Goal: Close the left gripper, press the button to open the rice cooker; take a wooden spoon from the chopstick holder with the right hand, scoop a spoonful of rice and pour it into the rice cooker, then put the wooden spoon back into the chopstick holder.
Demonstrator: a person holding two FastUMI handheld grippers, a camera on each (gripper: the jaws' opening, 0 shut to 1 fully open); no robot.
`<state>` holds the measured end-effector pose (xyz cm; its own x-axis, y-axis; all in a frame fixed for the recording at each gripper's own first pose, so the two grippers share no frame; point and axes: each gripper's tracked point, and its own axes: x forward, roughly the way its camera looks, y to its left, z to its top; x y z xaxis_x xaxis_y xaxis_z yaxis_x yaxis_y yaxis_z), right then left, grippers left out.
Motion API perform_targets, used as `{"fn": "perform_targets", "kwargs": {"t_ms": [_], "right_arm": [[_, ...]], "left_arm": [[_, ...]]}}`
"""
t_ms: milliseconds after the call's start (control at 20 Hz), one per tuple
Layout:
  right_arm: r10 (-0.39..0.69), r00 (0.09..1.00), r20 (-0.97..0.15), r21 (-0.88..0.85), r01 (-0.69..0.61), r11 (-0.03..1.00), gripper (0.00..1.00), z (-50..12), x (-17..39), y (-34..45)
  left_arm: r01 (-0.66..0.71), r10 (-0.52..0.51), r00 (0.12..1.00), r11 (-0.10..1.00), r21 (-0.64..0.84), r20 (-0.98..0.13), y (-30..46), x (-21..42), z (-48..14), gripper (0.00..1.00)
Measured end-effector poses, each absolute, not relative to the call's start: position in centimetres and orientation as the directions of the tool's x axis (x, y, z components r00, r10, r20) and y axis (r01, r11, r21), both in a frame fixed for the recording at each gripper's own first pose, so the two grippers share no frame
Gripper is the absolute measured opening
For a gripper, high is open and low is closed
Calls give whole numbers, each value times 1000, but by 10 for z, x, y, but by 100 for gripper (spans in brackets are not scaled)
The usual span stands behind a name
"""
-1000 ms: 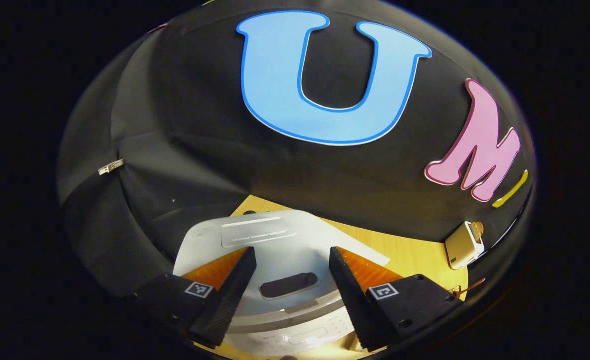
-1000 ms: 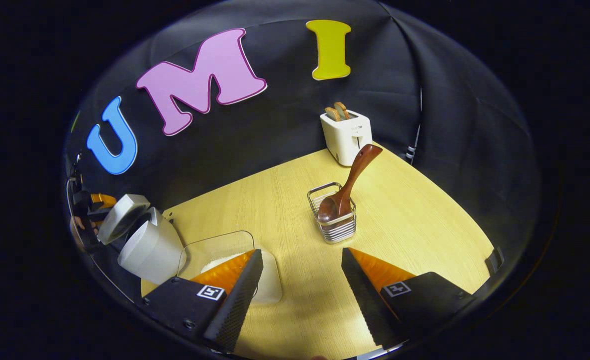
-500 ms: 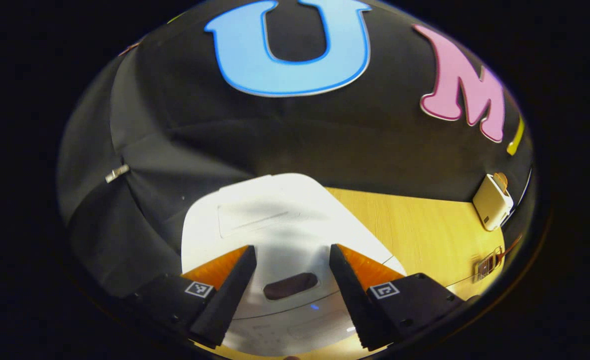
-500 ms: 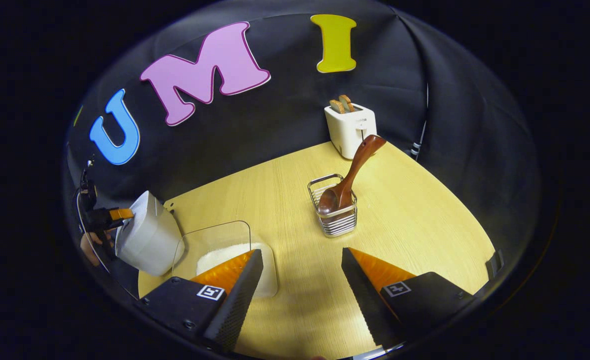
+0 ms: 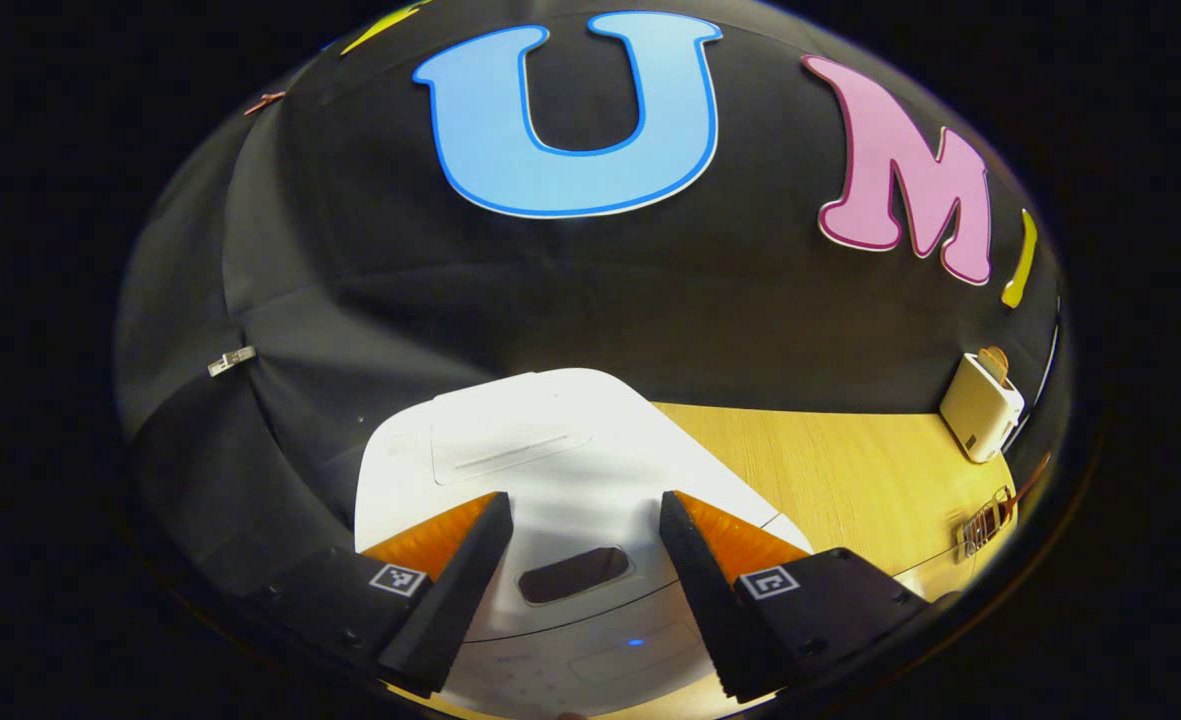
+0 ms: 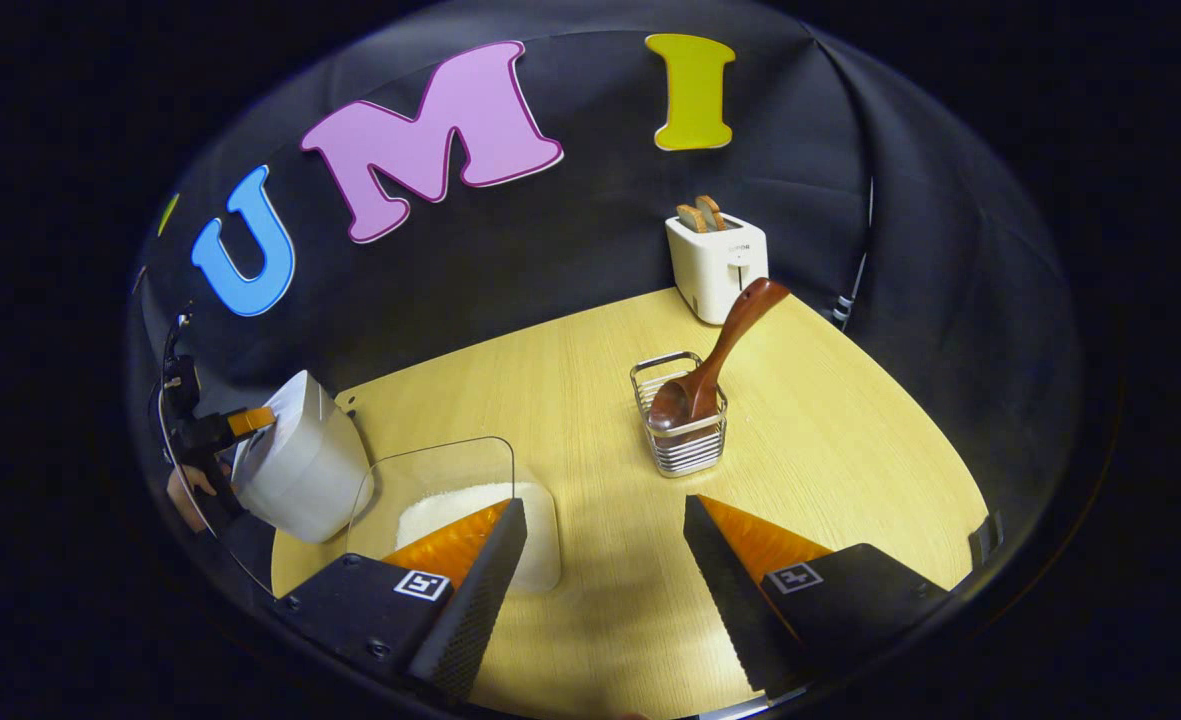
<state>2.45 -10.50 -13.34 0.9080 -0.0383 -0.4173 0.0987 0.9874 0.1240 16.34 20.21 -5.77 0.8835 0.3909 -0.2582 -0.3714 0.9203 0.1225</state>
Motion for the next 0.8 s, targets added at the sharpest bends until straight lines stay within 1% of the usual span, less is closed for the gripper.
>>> {"fn": "perform_targets", "kwargs": {"t_ms": [100,200,300,500,550,650,800], "right_arm": [[-34,914,-405,115,87,990,99,-127,24,-97],[-27,921,-390,112,76,991,99,-119,23,-86],[-22,928,-371,103,65,993,99,-112,23,-74],[-25,953,-301,64,46,997,98,-83,22,-45],[-26,961,-277,50,41,998,98,-74,21,-38],[-34,972,-234,26,42,999,98,-57,14,-24],[-69,989,-133,8,70,997,98,-27,-7,-6]], "left_arm": [[-383,401,891,916,121,-213,200,157,-44,97],[-376,383,910,924,73,-159,188,148,-23,96],[-332,333,936,943,20,-117,168,135,-3,96],[-247,247,969,969,14,-2,134,91,40,98],[-219,218,976,976,8,24,125,78,48,96],[-179,179,982,984,-2,67,113,49,54,98],[-130,129,988,991,11,82,105,1,30,96]]}}
